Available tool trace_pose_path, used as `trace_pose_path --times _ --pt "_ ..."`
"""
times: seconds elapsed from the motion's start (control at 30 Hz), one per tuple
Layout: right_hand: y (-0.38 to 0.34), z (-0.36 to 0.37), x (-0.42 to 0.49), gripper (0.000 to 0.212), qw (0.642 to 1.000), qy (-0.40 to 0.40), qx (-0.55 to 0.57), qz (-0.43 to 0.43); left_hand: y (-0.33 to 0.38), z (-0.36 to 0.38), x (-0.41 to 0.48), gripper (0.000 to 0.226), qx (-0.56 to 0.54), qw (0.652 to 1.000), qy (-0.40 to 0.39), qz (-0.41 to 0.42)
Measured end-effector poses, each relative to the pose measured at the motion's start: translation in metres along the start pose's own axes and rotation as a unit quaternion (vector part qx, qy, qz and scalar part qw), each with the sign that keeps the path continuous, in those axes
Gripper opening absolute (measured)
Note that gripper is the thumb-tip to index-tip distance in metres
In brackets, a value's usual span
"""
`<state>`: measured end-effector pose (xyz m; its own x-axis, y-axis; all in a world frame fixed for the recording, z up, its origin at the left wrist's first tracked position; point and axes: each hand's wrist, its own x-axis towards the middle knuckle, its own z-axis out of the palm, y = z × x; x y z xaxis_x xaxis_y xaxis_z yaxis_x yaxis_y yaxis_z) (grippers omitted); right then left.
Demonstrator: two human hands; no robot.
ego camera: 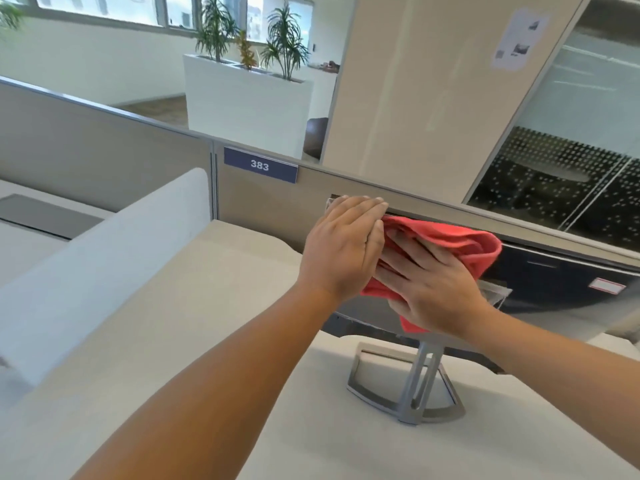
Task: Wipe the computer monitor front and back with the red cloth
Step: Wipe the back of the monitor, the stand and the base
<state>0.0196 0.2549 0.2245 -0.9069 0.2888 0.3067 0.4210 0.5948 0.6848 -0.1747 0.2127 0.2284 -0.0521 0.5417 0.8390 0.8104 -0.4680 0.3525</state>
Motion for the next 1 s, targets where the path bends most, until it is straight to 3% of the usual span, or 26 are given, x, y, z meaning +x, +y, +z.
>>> trace_pose_path --times 0.13,0.2,0.27,0.3,0.37,0.43,0.5,0.6,0.73,0.83,1.0 --pt "-0.028 -0.004 0.048 0.035 0.999 0.031 0.018 0.037 0.001 -0.009 0.011 0.046 -0.029 0.998 -0.020 -0.043" --pt "-0.050 -0.004 0.070 0.030 0.997 -0.063 -0.015 0.039 0.000 -0.011 0.012 0.044 -0.044 0.997 -0.037 -0.056" --pt "-0.068 -0.010 0.085 0.040 0.982 -0.170 -0.070 0.033 0.000 -0.012 0.011 0.040 -0.058 0.995 -0.043 -0.072" --pt "-0.073 -0.012 0.089 0.043 0.967 -0.235 -0.096 0.004 0.000 -0.012 0.011 0.039 -0.060 0.994 -0.042 -0.079" --pt "-0.083 -0.003 0.094 0.037 0.945 -0.273 -0.098 -0.152 0.001 -0.013 0.011 0.039 -0.062 0.994 -0.043 -0.083" --pt "-0.093 0.012 0.088 0.045 0.933 -0.277 -0.091 -0.211 0.001 -0.015 0.011 0.039 -0.063 0.994 -0.053 -0.073" --pt "-0.094 0.033 0.076 0.065 0.939 -0.272 -0.092 -0.188 0.001 -0.015 0.011 0.037 -0.063 0.994 -0.055 -0.064" --pt "-0.097 0.043 0.037 0.021 0.923 -0.325 -0.113 -0.173 0.001 -0.014 0.009 0.037 -0.060 0.995 -0.048 -0.061" --pt "-0.081 0.065 -0.025 0.040 0.906 -0.330 -0.104 -0.244 0.002 -0.011 0.007 0.036 -0.054 0.997 -0.040 -0.048" --pt "-0.065 0.064 -0.057 0.044 0.919 -0.336 -0.062 -0.196 0.002 -0.009 0.008 0.038 -0.057 0.997 -0.028 -0.053" --pt "-0.061 0.050 -0.085 0.026 0.953 -0.255 -0.002 -0.162 0.006 -0.008 0.005 0.042 -0.035 0.997 -0.043 -0.047"
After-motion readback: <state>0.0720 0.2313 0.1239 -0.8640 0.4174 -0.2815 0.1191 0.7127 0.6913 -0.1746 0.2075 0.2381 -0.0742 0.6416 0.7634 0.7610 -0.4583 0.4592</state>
